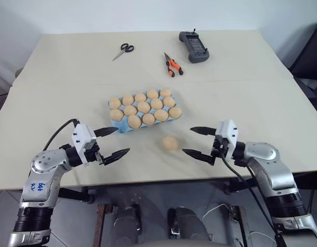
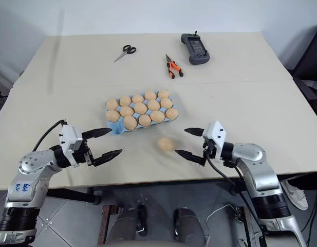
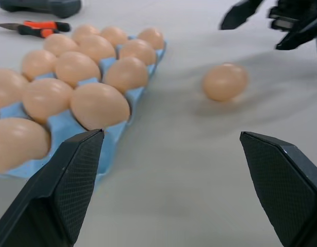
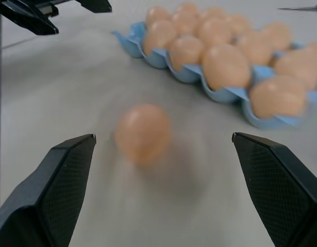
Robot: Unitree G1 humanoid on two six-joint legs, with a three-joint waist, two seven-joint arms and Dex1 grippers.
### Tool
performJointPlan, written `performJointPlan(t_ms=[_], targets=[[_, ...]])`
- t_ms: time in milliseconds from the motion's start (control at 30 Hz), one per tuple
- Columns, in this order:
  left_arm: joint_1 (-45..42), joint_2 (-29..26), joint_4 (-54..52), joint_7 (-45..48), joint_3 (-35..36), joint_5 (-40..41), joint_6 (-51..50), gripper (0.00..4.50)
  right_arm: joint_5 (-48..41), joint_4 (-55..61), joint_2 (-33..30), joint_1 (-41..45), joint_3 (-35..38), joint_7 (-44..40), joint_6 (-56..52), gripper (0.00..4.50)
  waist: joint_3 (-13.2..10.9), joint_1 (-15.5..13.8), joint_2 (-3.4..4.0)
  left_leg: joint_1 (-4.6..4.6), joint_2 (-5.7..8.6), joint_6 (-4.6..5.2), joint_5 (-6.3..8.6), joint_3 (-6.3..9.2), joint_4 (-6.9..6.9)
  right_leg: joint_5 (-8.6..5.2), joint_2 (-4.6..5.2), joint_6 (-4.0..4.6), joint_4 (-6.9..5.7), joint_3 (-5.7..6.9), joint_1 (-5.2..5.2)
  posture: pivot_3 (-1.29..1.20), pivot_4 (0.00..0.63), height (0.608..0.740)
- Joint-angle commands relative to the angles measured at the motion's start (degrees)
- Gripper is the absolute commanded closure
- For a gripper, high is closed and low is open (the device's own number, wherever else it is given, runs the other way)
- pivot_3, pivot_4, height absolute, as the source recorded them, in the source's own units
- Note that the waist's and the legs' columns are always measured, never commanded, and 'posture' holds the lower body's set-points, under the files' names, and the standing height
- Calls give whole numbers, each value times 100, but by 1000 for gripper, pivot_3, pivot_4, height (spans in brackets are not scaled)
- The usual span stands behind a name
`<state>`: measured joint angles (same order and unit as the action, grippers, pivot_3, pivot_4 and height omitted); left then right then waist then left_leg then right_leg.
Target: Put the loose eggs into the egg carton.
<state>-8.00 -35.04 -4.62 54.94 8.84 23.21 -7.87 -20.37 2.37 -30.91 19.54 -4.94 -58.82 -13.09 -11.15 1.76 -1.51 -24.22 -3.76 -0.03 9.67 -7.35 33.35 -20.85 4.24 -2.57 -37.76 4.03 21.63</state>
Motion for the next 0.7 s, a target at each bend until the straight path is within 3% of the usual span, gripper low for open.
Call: performJointPlan(t_ms=[33,233,367,533,700], targets=[[9,-81,-180,28,30,1,104,0,158,-77,171,308,-267,141,-237,47,0,-3,0,-3,1,5,4,-3,4,0,1,-3,2,-1,0,0,150,740],[158,-105,-399,51,-4,115,-67,0,587,-779,645,901,-887,155,-372,47,1,12,-2,-3,1,11,11,-10,17,4,7,-14,-3,-5,-1,0,150,740],[240,-150,-510,103,-11,164,-194,0,772,-1086,774,998,-948,204,-226,931,1,3,-2,-3,2,-15,26,-9,18,4,10,-13,-4,-5,-1,0,150,740],[266,-165,-458,1,142,143,-189,0,815,-1110,887,1122,-906,183,-3,2656,1,11,-2,-3,3,-16,27,-10,17,4,14,-13,-3,-5,-1,0,150,740],[365,-41,-351,-565,668,200,-217,0,708,-924,1309,1652,-944,332,-339,2762,0,139,-2,-1,0,-17,26,-9,13,4,12,-13,-7,-5,1,0,150,740]])
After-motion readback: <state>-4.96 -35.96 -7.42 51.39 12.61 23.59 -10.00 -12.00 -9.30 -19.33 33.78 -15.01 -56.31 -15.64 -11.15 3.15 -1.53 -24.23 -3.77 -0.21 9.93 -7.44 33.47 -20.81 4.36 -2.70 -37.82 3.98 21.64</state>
